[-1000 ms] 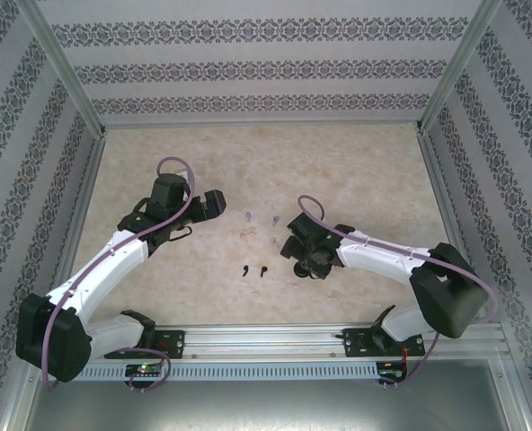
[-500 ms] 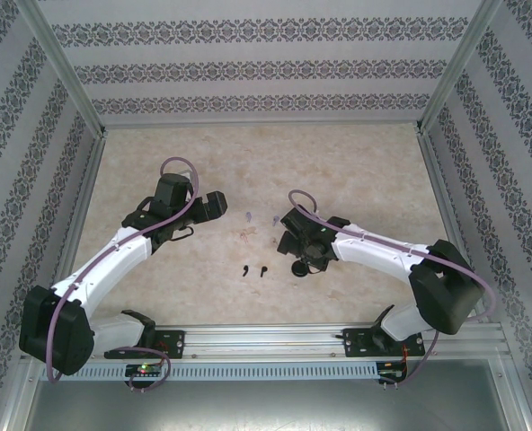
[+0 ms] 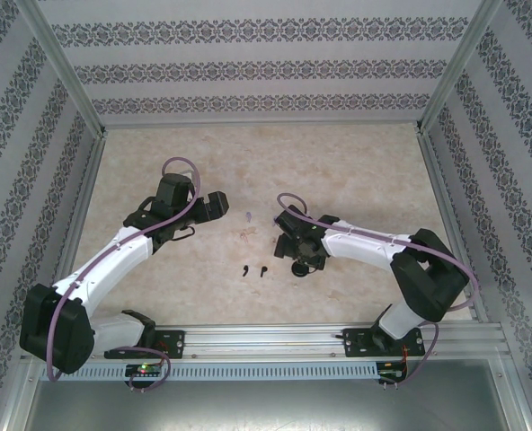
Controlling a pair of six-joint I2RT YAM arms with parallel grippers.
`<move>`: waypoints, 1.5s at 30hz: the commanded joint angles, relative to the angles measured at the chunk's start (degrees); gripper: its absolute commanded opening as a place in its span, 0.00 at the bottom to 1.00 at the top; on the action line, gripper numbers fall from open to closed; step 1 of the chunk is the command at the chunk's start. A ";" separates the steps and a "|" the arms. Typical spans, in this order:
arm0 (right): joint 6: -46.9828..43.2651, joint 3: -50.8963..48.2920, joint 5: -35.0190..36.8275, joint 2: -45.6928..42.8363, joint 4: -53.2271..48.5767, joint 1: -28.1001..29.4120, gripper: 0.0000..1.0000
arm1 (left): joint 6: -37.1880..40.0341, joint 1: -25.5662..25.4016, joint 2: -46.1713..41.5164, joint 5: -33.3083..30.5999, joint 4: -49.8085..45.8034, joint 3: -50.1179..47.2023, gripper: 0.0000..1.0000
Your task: Insert wireless bluetooth earbuds into charging case
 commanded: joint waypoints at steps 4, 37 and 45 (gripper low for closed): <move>0.40 -0.85 -1.84 -1.13 0.81 4.11 0.87 | 0.80 -1.07 -1.46 -0.06 1.05 1.19 1.00; -40.93 10.38 2.85 2.71 -16.35 8.29 0.87 | 0.98 -2.06 -2.92 -1.42 -0.54 1.27 1.00; -44.24 9.61 1.95 6.11 -16.02 7.85 0.86 | 0.97 -2.24 -2.73 -1.55 -0.54 1.35 1.00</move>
